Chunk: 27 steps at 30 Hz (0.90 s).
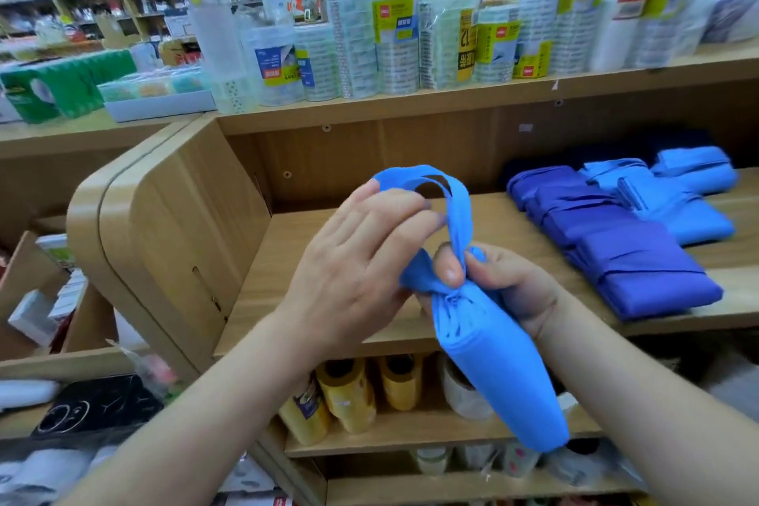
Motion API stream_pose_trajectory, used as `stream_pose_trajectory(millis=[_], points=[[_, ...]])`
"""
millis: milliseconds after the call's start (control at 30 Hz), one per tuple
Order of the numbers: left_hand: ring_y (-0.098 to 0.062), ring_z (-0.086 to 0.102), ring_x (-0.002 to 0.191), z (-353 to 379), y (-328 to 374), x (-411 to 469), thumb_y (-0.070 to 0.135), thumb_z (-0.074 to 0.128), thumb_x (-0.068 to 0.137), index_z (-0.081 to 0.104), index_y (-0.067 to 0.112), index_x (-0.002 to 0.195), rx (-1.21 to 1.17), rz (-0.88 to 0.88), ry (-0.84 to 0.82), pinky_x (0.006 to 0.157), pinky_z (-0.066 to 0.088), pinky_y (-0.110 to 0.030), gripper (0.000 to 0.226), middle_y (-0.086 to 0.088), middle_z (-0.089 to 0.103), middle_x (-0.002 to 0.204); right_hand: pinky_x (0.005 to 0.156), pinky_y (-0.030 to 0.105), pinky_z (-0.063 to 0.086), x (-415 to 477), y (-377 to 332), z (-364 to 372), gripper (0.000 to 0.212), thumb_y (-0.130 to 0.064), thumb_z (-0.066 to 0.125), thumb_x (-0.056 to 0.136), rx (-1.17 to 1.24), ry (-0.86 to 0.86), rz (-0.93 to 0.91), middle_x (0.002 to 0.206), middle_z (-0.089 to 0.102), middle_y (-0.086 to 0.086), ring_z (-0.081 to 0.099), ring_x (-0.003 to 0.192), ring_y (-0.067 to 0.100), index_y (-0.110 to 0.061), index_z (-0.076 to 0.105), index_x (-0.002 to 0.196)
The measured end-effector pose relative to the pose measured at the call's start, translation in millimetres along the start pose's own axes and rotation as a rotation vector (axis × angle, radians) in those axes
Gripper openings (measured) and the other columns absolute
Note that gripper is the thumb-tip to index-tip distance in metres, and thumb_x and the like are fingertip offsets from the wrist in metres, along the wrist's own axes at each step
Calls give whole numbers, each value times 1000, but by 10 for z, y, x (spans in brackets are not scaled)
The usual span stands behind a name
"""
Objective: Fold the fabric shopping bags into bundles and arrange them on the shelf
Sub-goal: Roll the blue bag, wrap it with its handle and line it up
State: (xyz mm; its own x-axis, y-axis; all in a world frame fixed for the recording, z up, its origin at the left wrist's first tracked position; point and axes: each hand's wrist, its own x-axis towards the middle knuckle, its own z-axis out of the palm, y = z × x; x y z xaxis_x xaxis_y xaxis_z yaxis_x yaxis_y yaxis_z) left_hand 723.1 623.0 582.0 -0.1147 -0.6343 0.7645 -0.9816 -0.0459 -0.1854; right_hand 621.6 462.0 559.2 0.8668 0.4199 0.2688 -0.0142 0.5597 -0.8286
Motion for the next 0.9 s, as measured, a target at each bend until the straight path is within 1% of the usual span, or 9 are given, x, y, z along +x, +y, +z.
stream_pose_trajectory(millis=[100,167,267,367,500,567,667,800,900], points=[[-23,60,67,-75,-86,43,2,58,77,69,7,87,-163,35,-272,56,50,-36,15,-3,65,80,73,21,55,-70,-9,-8,21,-32,66,91,-41,56,39,92,70,3,69,81,11,-16,70,104],[-17,50,57,-228,-201,44,15,57,71,66,12,76,-231,-43,-488,49,41,-29,11,4,57,65,69,21,56,-173,-63,-38,37,-36,77,81,-109,181,85,90,72,2,71,76,9,-19,71,113],[-14,48,52,-457,-374,56,28,51,71,65,19,73,-97,-119,-728,49,41,-30,17,5,56,58,63,24,56,-329,-224,-98,66,-42,87,67,-326,364,140,84,71,4,69,70,13,-30,62,127],[-8,52,60,-544,-426,79,22,55,77,60,29,80,-50,-143,-882,56,43,-26,9,10,57,64,67,23,53,-320,-376,-60,67,-30,80,78,-723,405,232,91,68,-11,65,76,11,-46,47,135],[0,65,90,-692,-437,173,2,53,78,73,25,99,-479,-373,-1087,81,50,-20,37,15,72,91,75,29,55,-229,-478,78,93,-11,78,81,-1057,305,323,96,66,7,67,80,18,-63,26,139],[-9,67,105,-728,-447,209,-8,43,70,74,15,103,-770,-462,-1094,95,48,-20,50,7,74,103,78,23,52,-177,-511,158,102,-17,81,79,-1297,243,392,100,62,5,64,78,11,-73,17,135],[-21,69,106,-673,-488,231,-18,37,64,70,4,107,-1032,-560,-988,96,50,-26,58,-8,74,109,74,12,44,-54,-496,245,100,-24,82,78,-1426,172,409,102,56,-3,57,78,3,-78,16,131],[-23,71,82,-583,-477,249,-18,34,67,68,9,114,-1189,-603,-1005,82,54,-29,64,-15,73,109,74,17,49,39,-422,249,70,-14,83,77,-1210,163,344,104,64,-1,59,80,7,-57,51,122],[-17,68,64,-518,-500,238,-15,35,66,70,13,117,-1293,-689,-986,69,54,-24,68,-15,73,105,84,34,55,-8,-389,143,85,-4,80,74,-908,198,278,127,55,26,62,94,26,-47,43,137]])
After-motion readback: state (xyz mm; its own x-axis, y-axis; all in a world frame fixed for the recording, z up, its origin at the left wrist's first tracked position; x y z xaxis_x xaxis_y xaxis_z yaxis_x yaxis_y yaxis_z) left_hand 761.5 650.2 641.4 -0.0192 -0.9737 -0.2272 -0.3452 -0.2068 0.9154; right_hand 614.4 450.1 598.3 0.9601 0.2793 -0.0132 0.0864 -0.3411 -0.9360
